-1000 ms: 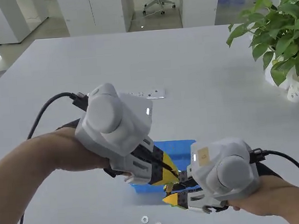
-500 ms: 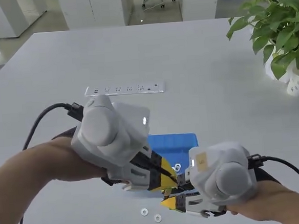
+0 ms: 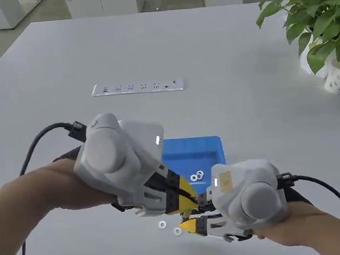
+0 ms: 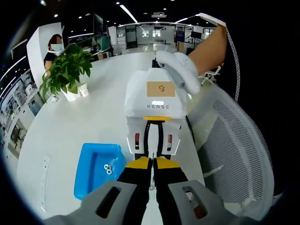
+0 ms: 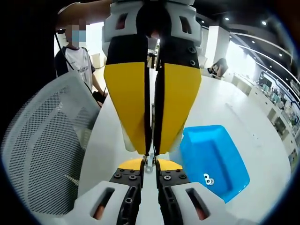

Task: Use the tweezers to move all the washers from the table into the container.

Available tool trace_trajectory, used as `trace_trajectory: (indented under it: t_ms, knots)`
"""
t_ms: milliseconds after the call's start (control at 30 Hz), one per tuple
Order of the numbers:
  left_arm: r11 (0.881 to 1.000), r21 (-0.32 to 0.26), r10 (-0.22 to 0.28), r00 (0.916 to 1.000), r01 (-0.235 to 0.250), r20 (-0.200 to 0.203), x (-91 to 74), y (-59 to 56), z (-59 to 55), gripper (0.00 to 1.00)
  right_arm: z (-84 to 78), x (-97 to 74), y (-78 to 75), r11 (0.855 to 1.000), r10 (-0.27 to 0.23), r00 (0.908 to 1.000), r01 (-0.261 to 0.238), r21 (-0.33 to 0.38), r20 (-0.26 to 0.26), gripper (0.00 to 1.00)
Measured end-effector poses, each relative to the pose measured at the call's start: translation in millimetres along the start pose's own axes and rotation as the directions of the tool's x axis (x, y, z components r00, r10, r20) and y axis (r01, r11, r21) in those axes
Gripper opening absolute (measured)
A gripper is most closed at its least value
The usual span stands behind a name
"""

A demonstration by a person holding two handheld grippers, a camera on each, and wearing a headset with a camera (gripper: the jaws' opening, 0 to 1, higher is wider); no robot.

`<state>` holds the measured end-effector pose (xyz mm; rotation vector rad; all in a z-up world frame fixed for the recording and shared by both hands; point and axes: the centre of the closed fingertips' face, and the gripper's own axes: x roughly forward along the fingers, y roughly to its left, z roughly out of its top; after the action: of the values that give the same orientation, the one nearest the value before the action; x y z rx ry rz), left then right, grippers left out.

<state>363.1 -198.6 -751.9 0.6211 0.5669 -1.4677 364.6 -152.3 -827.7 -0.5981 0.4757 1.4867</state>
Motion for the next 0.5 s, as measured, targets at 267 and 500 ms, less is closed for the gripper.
trace_trajectory:
  t_ms: [267,500]
  knots:
    - [1.0,0.008,0.0,1.0,0.0,-0.007,4.5,-5.3,-5.8,0.05,-2.6,6.2,6.0,1.0,0.004,1.0,-0.004,-0.003,0.004,0.12]
    - [1.0,0.011,0.011,0.9998,-0.011,-0.016,5.2,-7.7,-12.7,0.05,-5.2,12.5,7.3,1.0,-0.001,0.9999,0.001,0.004,0.014,0.12]
